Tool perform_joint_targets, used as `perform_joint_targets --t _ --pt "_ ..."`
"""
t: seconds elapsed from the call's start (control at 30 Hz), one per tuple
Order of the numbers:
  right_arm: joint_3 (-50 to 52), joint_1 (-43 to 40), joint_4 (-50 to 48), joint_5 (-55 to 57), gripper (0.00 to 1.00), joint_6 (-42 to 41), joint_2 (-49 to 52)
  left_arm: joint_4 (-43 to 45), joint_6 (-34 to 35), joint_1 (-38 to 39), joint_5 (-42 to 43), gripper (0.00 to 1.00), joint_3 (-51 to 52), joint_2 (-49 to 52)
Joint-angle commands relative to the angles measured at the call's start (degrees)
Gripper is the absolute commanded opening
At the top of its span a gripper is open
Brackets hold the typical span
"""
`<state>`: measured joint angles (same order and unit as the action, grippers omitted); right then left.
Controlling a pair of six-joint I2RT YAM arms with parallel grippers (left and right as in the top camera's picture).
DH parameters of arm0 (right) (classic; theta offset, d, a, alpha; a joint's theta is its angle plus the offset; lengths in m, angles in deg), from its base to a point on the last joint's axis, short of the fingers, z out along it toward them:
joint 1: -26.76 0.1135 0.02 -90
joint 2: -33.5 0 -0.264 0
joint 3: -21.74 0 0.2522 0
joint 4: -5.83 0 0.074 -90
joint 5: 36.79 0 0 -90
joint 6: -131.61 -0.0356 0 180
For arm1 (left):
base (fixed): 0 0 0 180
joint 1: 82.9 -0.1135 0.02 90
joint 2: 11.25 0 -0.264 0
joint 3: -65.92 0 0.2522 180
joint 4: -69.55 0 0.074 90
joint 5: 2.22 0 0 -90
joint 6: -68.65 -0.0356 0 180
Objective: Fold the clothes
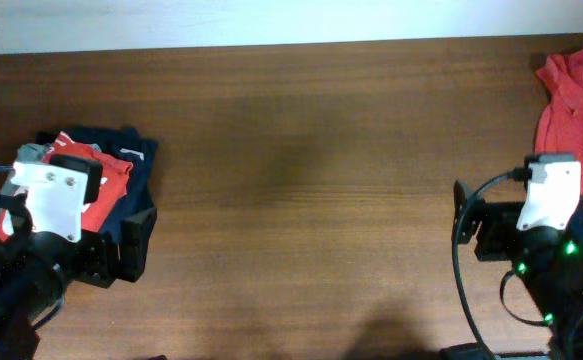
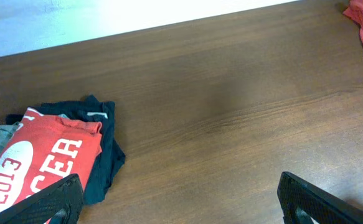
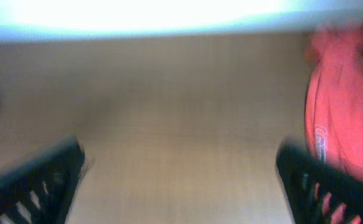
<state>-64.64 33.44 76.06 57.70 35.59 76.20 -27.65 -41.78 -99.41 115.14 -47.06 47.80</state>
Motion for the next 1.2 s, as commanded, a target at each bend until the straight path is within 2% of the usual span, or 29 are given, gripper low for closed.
perform_joint_targets --t 0.0,0.2,0.47,0.6,1.17 --pt "13.9 -2.3 -5.0 2.2 0.99 0.3 -7.8 0.0 -0.7 0.2 -0.2 0.99 0.0 -0.2" --pt "36.1 -2.4 -15.9 2.2 0.99 0.2 -21.7 0.0 -0.7 0.2 -0.2 0.99 0.0 -0.2" --pt "55.3 -2.2 -26.7 0.0 0.99 -0.4 -37.4 0.0 -0.7 0.2 -0.2 0.99 0.0 -0.2" --pt "59.6 -2.2 -28.0 0.0 0.99 -0.4 -42.6 0.0 -0.7 0.2 -0.2 0.99 0.0 -0.2" --pt "64.9 -2.2 -29.3 -3.9 0.99 -0.4 -42.3 0.0 -0.7 0.2 -0.2 0.99 0.0 -0.2"
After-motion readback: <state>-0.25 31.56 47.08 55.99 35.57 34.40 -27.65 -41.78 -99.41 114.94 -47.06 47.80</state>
